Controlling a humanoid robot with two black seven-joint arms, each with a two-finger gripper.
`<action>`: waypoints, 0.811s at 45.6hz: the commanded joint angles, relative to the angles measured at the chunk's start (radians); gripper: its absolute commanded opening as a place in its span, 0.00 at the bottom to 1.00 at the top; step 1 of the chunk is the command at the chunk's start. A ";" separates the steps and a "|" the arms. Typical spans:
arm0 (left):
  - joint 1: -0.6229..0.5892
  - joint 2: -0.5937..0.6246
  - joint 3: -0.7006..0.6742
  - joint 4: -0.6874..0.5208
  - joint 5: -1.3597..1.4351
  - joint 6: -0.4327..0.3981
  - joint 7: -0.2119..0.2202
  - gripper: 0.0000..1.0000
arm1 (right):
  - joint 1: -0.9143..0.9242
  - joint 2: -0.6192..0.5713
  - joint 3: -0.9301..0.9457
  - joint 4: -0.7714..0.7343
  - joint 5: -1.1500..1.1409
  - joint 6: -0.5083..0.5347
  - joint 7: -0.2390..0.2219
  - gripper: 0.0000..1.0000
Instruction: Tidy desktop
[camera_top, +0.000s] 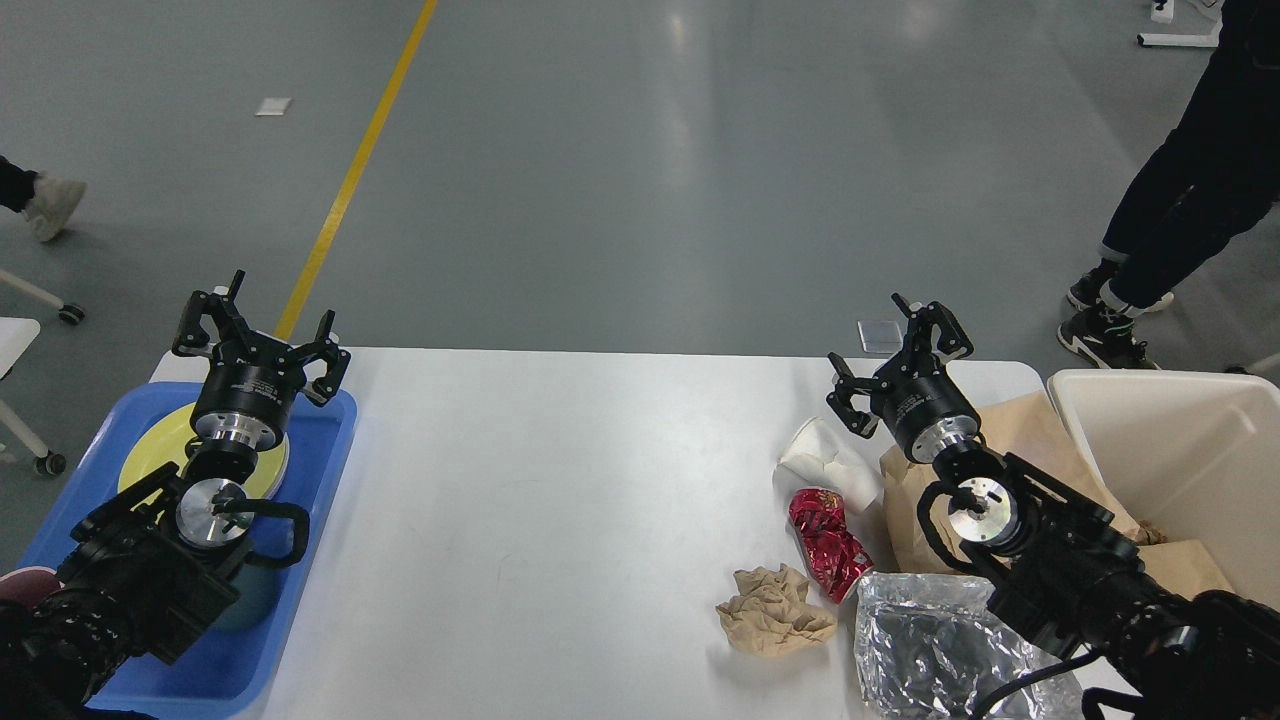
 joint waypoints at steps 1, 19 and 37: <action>0.000 0.000 0.001 0.000 0.000 0.000 0.000 0.97 | 0.000 0.000 0.000 0.000 0.000 0.000 0.000 1.00; 0.000 0.000 0.000 0.000 0.000 0.000 0.000 0.97 | 0.000 0.000 0.000 0.000 -0.001 0.000 0.000 1.00; 0.000 0.000 0.000 0.000 0.000 0.000 0.000 0.97 | 0.000 0.000 0.000 0.000 0.000 0.000 0.000 1.00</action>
